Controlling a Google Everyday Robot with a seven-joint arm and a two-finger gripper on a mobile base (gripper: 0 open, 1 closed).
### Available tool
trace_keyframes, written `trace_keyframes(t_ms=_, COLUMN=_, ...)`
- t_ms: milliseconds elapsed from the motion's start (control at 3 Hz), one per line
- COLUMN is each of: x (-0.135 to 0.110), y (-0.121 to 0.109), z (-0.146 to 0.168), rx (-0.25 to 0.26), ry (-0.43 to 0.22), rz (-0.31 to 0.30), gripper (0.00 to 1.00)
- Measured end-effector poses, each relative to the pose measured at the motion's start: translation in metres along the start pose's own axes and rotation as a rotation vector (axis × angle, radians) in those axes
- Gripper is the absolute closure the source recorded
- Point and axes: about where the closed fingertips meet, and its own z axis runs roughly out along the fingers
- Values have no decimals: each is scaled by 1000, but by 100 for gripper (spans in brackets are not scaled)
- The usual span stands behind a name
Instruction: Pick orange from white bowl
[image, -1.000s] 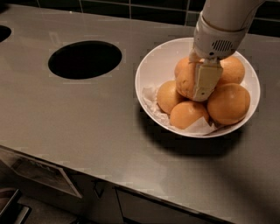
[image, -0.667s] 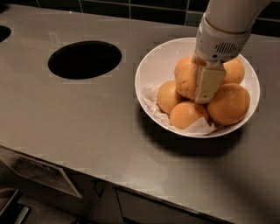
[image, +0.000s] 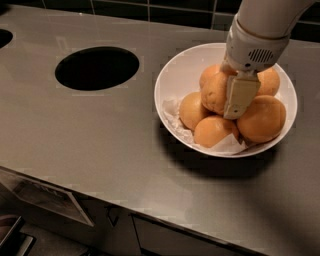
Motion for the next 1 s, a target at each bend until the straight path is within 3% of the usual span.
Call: trace_keyframes(t_ms=1000, x=-5, y=4, z=8, rx=-21, ry=-7, rz=-9, gripper=40)
